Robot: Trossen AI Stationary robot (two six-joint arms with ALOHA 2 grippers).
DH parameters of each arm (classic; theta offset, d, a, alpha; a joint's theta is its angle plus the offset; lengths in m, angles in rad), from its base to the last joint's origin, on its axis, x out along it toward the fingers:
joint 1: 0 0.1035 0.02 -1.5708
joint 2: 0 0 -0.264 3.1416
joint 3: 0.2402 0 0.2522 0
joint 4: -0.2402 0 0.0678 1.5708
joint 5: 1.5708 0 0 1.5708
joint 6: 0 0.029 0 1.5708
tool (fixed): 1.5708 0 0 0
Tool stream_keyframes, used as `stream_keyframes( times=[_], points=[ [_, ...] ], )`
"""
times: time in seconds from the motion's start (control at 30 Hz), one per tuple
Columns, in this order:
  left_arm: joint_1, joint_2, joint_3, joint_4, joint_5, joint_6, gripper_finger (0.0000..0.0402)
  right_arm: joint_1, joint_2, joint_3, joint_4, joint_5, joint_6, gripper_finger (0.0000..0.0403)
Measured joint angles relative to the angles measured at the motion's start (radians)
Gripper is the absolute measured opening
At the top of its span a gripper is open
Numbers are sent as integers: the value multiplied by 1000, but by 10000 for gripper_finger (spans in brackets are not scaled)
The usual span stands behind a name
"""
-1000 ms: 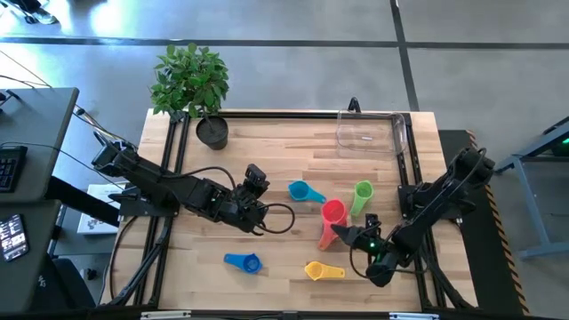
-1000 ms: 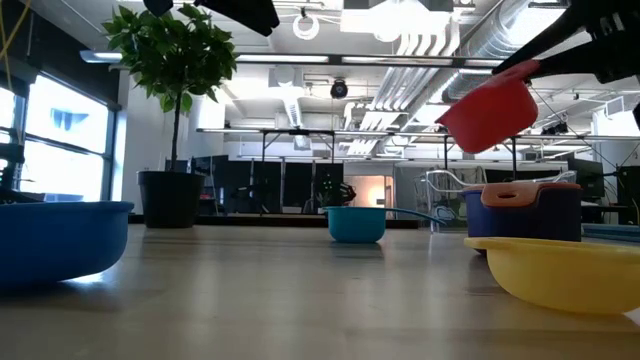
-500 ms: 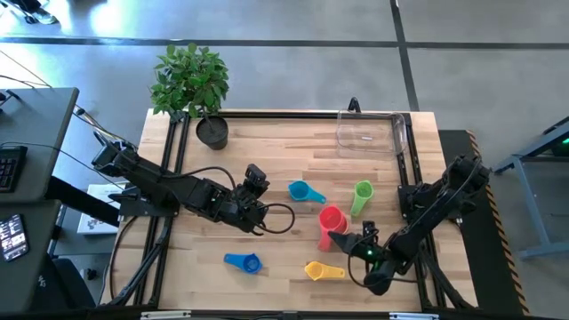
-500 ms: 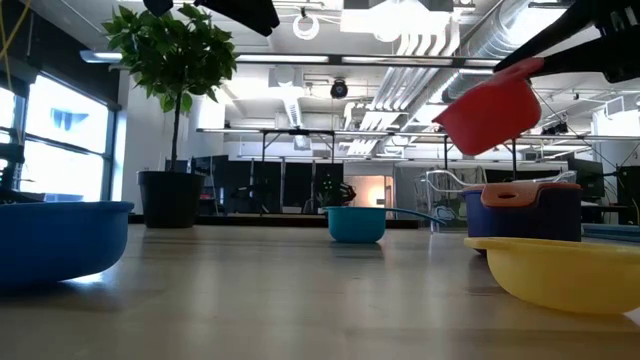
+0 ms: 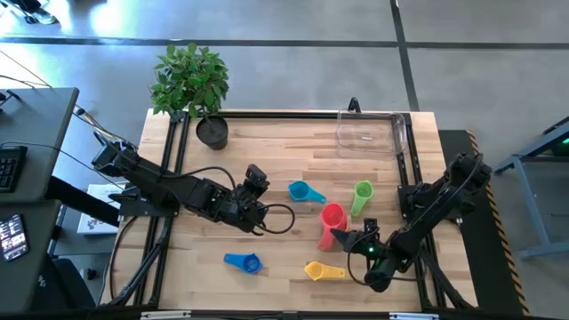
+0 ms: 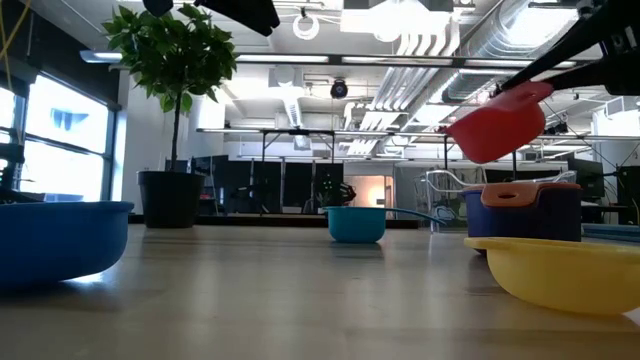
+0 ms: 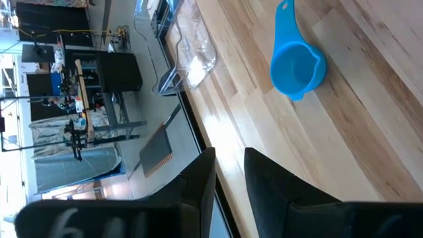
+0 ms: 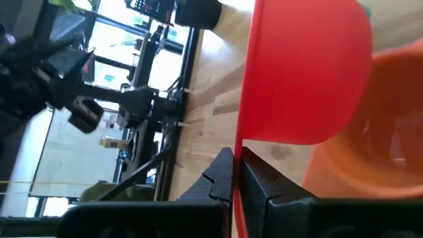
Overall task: Nest measuring cups in basket
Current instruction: Stack the red measuring cup on top of the orange measuring cup
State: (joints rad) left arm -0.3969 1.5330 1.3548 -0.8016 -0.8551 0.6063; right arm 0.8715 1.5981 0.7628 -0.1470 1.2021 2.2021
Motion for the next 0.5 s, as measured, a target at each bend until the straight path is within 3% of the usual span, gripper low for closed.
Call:
stream_keyframes(
  times=[0.23, 0.5],
  points=[
    [0, 0, 0, 11, 0, 0, 74, 0, -135, -108, 32, 32, 0, 0],
    [0, 0, 0, 12, 0, -27, 74, 0, -121, -74, 34, 21, -3, 0]
  ],
)
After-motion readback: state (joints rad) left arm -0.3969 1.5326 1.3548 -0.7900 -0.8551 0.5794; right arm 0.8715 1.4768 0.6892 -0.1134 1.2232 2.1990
